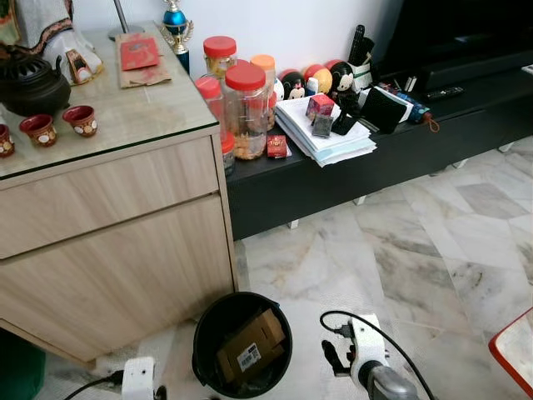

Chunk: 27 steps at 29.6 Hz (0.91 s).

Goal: Picking trash to rubbish bin

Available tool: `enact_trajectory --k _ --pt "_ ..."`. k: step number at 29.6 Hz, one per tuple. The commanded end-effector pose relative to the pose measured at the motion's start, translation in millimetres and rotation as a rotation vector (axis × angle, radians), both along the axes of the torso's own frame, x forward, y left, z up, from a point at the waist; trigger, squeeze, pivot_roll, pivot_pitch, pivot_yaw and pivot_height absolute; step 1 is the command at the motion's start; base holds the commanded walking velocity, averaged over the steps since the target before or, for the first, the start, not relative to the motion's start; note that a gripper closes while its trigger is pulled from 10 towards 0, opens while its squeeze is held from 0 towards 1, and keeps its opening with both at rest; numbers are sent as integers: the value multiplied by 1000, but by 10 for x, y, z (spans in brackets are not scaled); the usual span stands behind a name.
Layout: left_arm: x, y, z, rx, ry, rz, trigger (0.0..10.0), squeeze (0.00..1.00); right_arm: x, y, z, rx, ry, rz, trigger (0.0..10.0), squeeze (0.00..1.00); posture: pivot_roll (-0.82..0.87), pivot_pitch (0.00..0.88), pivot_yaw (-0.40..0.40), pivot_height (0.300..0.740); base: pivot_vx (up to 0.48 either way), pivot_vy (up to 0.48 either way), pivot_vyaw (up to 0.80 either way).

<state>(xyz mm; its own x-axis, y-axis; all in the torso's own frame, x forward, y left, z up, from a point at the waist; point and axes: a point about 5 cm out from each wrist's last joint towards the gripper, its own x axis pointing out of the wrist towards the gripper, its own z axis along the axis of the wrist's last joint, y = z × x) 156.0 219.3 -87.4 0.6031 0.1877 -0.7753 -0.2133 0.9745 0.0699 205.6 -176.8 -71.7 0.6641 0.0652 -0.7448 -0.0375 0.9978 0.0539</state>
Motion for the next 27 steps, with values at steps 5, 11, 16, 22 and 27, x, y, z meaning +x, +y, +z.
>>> enact_trajectory --k 5,11,16,22,27 --pt "-178 4 -78 -3 74 23 10000 0 -106 -38 -58 -11 37 -39 10000 0 15 88 -21 740 0 0 0" --pt "-112 -23 -57 -14 53 11 10000 0 -137 -38 -76 -16 51 -42 10000 0 9 68 -18 740 0 0 0" --pt "-84 -32 -49 -15 49 7 10000 0 -131 -36 -72 -16 49 -41 10000 0 4 59 -18 740 0 0 0" --pt "-111 -60 -65 -25 57 -1 10000 0 -140 -38 -77 -18 52 -39 10000 0 -2 43 -18 740 0 0 0" --pt "-128 -66 -71 -29 58 -1 10000 0 -154 -29 -85 -17 56 -36 10000 0 -1 36 -18 740 -195 0 0"
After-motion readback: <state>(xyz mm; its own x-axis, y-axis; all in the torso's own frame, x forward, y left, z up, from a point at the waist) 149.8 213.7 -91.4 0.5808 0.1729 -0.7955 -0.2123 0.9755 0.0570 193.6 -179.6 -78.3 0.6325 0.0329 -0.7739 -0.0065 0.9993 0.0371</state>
